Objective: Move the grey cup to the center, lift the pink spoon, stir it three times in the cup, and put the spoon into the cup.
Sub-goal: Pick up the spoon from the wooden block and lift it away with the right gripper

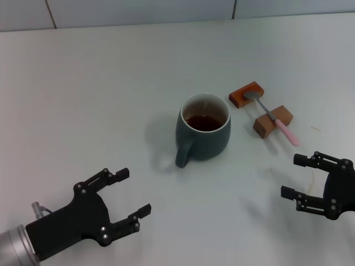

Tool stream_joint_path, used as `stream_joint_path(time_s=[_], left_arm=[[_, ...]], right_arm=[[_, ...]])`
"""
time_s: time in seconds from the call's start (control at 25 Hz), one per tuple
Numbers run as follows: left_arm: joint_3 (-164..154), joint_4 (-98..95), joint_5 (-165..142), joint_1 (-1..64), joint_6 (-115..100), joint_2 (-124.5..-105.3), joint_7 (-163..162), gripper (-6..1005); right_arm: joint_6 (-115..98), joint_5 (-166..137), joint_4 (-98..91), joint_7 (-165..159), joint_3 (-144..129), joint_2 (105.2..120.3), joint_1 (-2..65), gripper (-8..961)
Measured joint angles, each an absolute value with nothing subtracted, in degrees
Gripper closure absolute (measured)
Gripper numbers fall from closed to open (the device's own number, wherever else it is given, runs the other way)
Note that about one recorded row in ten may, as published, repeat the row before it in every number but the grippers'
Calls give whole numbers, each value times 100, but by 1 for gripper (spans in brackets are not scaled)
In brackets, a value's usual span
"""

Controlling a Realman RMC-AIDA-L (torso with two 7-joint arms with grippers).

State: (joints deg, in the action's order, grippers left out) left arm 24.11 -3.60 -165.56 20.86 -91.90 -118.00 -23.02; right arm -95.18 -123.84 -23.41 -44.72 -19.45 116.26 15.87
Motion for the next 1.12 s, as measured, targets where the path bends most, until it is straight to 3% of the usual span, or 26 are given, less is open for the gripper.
stream_joint_path(time_s=[1.12], left_arm=[[2423,-703,-16529,2101,-9581,-11728,-2332,194]], right_arm=[[-9571,-12397,-2325,-4648,-1942,11628,1499,190]])
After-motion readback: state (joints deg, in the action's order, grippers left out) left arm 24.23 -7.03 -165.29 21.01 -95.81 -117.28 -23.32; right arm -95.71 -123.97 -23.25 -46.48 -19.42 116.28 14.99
